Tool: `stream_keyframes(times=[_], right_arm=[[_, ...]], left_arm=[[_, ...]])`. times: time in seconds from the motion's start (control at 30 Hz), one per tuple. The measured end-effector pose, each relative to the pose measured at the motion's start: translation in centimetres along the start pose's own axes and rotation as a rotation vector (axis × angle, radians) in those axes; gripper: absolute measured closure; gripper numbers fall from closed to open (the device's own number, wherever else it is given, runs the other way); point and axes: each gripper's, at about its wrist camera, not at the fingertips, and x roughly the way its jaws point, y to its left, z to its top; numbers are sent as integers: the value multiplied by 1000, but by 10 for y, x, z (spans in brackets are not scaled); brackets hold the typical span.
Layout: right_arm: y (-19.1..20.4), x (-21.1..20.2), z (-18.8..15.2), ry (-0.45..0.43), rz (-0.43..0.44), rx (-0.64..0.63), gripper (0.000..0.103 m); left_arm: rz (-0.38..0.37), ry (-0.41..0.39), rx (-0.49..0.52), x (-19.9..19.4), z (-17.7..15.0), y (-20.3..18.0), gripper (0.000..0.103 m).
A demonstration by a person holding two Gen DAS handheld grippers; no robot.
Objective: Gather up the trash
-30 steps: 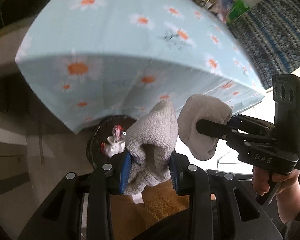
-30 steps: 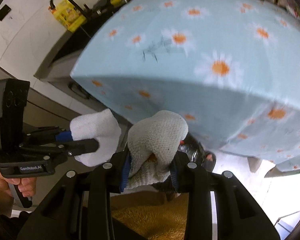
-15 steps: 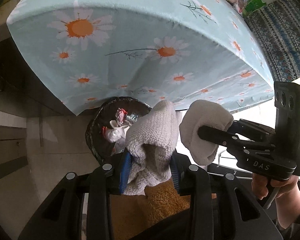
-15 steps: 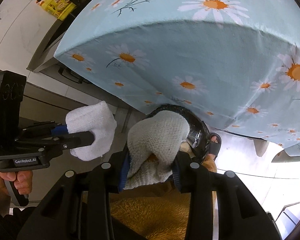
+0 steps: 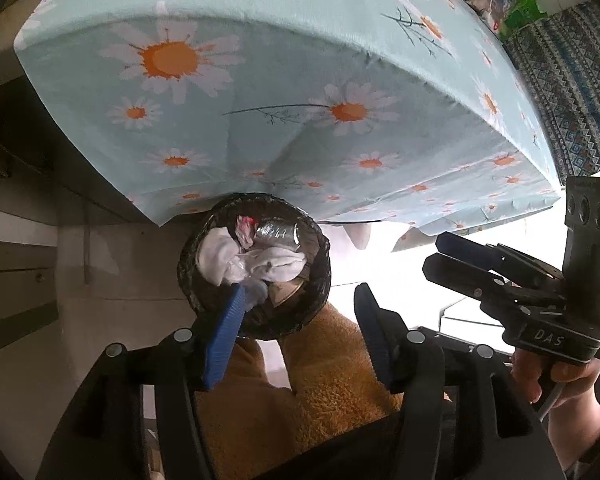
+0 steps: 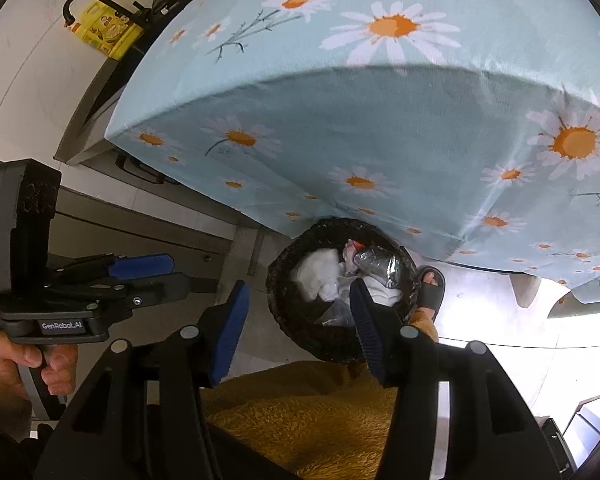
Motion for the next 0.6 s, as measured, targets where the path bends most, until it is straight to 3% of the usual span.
stream_keyframes(times=[0.3, 0.4, 0.47, 0.6], right_arm=[[16, -23, -2, -50, -25, -16, 50], [23, -35, -5, -68, -35, -15, 50], [29, -43, -8, -87, -37, -20, 45], [40, -58, -15, -118, -37, -23, 45]], left_arm=[[-13, -32, -18, -20, -5, 7, 48], [-59, -35, -31, -30, -7, 10, 48], [-46, -41, -2, -37, -9, 5, 48], [-34, -59, 37, -50, -13, -4, 44]])
